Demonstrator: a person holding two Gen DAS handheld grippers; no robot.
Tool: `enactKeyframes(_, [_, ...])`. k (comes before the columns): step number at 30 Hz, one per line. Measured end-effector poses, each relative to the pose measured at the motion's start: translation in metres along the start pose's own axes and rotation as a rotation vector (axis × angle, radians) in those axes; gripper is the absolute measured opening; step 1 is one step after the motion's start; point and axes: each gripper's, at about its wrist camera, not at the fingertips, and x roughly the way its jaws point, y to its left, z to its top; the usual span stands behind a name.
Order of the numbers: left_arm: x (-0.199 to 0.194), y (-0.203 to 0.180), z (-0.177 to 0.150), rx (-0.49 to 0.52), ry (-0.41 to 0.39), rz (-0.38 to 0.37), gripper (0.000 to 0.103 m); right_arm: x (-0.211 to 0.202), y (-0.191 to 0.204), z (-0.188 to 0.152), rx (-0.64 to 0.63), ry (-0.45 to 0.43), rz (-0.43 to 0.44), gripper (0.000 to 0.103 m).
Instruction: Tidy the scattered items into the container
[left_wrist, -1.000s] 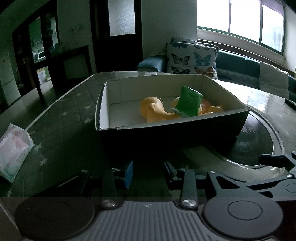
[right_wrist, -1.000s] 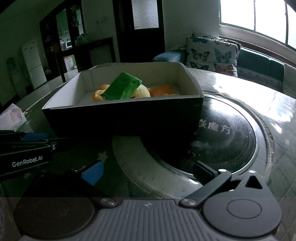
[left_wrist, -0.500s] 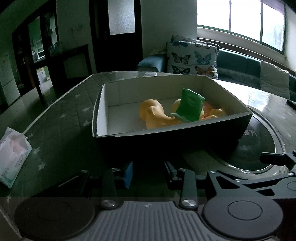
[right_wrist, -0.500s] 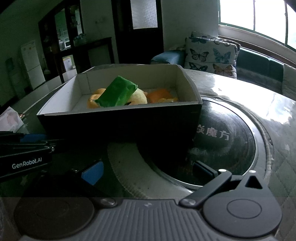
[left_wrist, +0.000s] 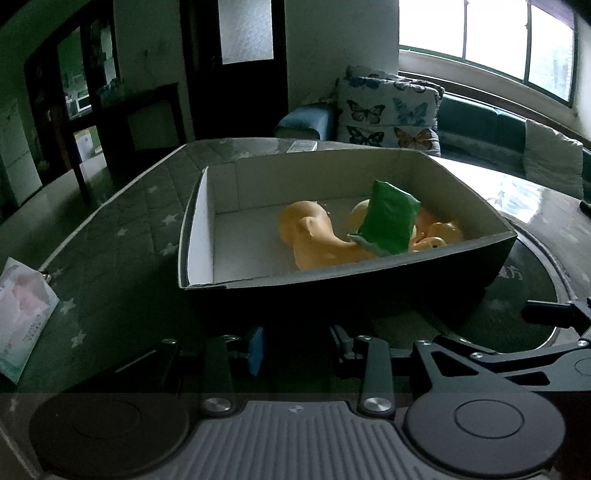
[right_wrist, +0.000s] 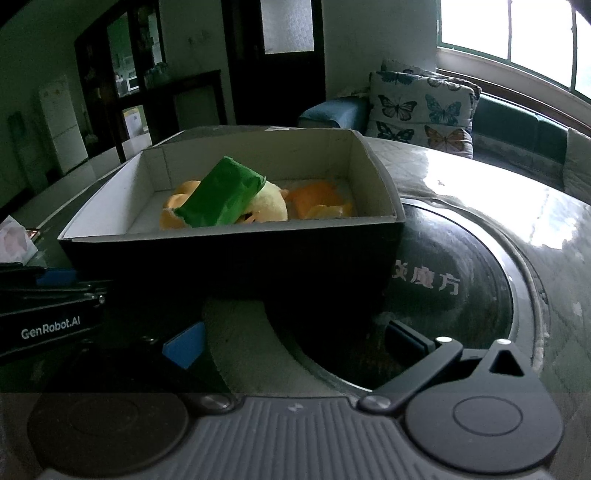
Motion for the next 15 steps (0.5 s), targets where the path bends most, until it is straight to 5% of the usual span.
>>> enactKeyframes(15, [0.0088,-0.0006,0.0082,-0.011,0.042,0.018,0.038,0.0109,-0.0053,0.0110,-0.015,0.012,0.003,0.103])
